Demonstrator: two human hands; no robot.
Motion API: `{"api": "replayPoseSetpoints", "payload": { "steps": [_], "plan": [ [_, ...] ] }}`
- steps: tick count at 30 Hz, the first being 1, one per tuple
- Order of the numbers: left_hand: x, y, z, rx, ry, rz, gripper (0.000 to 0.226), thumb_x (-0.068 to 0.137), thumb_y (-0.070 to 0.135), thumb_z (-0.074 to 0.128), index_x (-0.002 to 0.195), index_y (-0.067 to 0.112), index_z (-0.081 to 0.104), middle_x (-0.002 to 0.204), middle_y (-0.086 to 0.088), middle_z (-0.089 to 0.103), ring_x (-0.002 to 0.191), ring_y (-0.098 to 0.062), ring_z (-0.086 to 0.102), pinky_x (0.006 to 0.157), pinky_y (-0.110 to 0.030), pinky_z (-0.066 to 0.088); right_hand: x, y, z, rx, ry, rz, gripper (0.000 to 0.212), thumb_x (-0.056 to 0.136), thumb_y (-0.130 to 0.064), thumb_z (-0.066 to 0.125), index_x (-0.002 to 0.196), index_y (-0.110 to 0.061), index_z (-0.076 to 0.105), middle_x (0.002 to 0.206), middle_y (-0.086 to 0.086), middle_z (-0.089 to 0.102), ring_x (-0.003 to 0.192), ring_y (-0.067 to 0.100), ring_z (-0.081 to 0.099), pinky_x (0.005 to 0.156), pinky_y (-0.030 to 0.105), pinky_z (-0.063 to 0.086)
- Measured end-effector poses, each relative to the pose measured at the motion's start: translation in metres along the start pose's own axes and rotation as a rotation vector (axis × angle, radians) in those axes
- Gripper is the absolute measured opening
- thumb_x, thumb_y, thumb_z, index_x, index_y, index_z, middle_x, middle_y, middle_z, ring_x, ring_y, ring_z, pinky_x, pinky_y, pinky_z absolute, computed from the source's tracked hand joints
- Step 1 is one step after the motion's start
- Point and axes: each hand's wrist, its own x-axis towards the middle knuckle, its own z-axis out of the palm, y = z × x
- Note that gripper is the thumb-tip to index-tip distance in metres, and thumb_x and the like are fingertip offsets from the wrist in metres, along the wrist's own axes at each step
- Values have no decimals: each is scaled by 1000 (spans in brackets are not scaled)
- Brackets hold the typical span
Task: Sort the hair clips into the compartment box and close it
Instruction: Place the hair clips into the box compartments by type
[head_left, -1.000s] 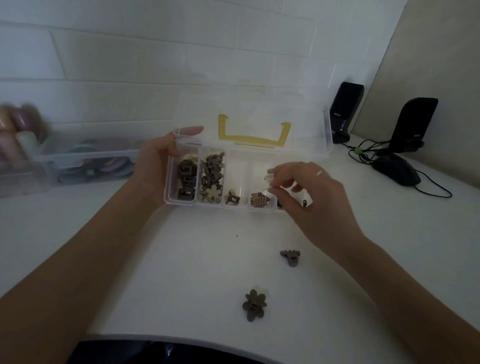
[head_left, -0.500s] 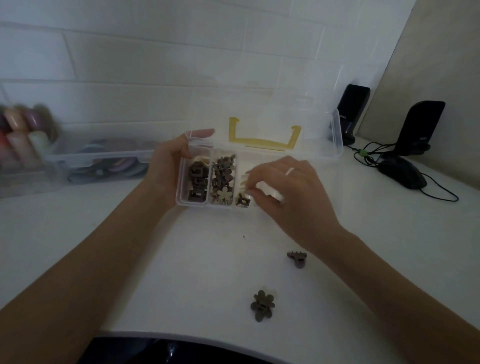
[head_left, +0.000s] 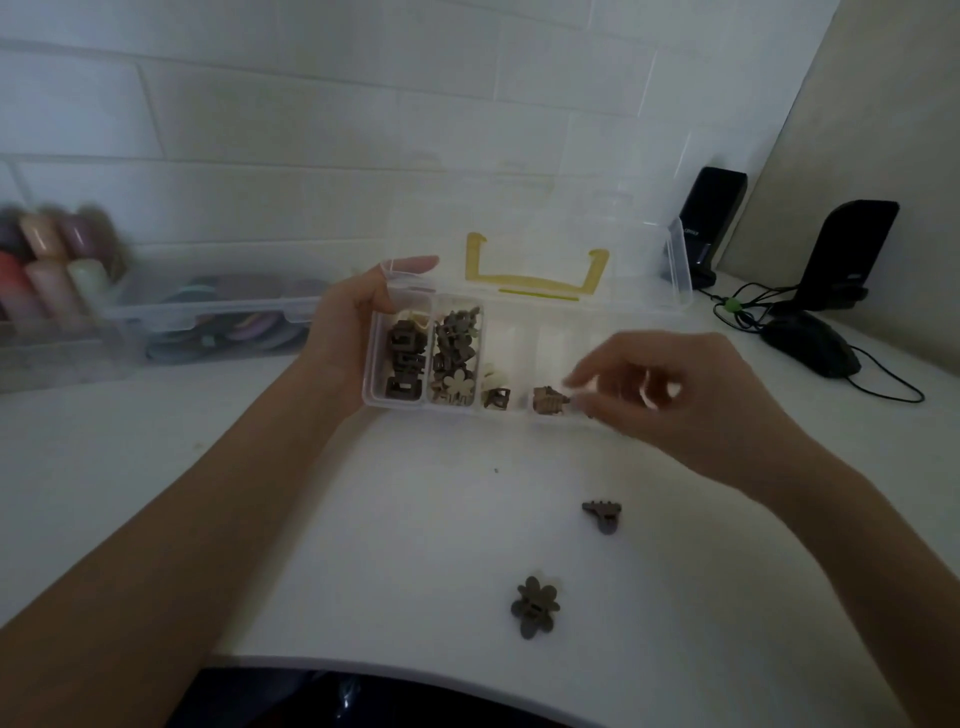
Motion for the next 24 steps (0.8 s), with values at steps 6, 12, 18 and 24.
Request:
{"api": "replayPoseSetpoints", "payload": {
  "steps": [6,12,18,24],
  "plan": [
    [0,-1,-1,0,-6,-11,47,59,14,40,97,17,67,86,-5,63,74,-23,65,64,-36,56,-34,11,-5,-83,-355,246,38,54,-66,64,88,-50,65,63,-20,61,46,1,49,49,13,39],
    [0,-1,-3,-4,-1,-17,48,59,14,41,99,18,68,93,-7,61,84,-28,63,69,-38,54,-33,13,5,-27,-381,207,18,68,-40,78,85,-39,72,63,-10,61,53,3,49,52,14,38],
    [-1,0,-3,9,-11,-19,49,60,14,40,101,17,67,98,-9,59,88,-30,60,72,-41,53,-31,10,13,21,-184,62,19,67,-29,79,82,-33,69,89,-15,63,68,9,60,54,11,43],
    [0,-1,-4,9,-20,-13,47,63,14,39,100,18,67,96,-9,62,87,-30,62,74,-41,54,-29,13,13,86,112,99,24,70,-15,79,86,-27,65,89,-17,66,68,14,62,59,19,50]
  ]
}}
